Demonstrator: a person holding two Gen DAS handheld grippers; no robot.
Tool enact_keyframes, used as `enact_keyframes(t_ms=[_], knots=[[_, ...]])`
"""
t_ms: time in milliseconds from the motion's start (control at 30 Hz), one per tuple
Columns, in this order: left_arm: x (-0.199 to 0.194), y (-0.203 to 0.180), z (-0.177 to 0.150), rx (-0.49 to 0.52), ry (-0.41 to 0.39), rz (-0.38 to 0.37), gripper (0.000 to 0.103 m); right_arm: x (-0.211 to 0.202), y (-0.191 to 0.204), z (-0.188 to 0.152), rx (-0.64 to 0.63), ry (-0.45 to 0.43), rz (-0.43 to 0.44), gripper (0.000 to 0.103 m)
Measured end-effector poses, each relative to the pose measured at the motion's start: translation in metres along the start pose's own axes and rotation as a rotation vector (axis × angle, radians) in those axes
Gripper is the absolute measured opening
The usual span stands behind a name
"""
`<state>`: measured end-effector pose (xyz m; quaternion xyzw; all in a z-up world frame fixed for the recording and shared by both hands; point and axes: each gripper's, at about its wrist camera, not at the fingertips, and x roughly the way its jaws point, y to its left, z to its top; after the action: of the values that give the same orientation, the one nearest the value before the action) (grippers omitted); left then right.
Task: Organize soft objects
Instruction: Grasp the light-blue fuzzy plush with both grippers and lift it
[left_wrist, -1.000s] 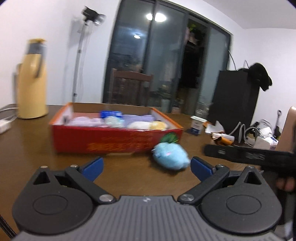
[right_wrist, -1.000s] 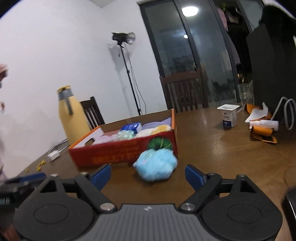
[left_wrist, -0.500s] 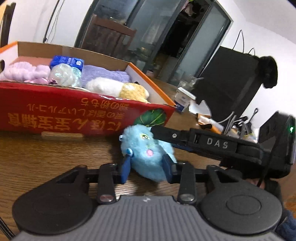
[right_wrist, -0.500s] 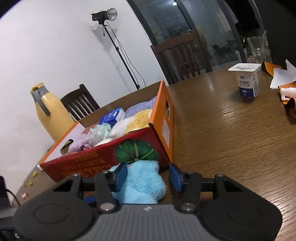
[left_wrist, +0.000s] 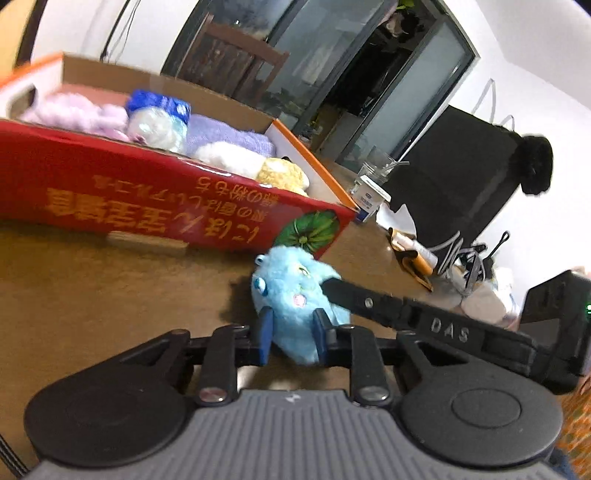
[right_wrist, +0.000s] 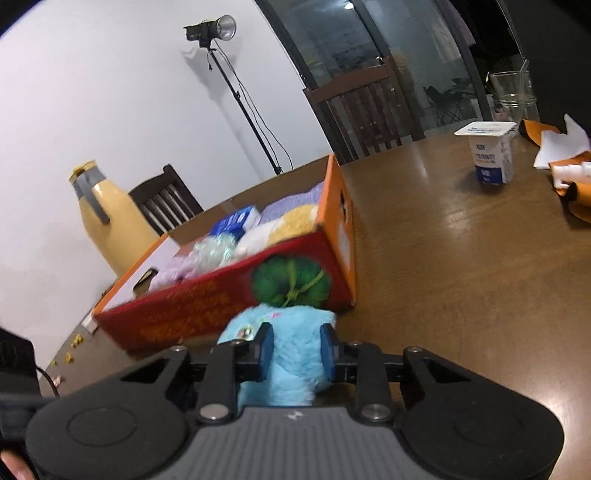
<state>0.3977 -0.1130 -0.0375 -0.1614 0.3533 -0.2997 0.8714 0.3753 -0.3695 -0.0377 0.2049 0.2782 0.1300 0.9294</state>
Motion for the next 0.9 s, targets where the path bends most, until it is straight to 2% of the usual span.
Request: enact_keyframes(t_ms=[233,433,633,767,833,900], knots=[[-0.072,-0.009,-0.06,-0.019,-0.028,-0.013,0.022,-0.061,0.038,-0.062,-0.015,-0.017,0.015,0.021],[-0.132,-0.023,-0.095,0.028,-0.073,-0.005,0.022,-0.104,0.068,-0.099,-0.034,0.008,0.057,0.021],[-0.158,-0.031,-0.109,0.045,-0.1,0.006,0.021,-0.126,0.091,-0.109,-0.071,-0.005,0.059,0.02],[-0.174,-0.037,-0.108,0.059,-0.142,-0.016,0.021,-0.139,0.102,-0.108,-0.09,-0.034,0.066,0.02],[-0.177,-0.039,-0.105,0.059,-0.149,-0.052,0.016,-0.145,0.106,-0.104,-0.09,-0.045,0.105,0.009],[-0.178,-0.043,-0.102,0.07,-0.156,-0.08,0.016,-0.146,0.11,-0.1,-0.093,-0.052,0.143,0.009]])
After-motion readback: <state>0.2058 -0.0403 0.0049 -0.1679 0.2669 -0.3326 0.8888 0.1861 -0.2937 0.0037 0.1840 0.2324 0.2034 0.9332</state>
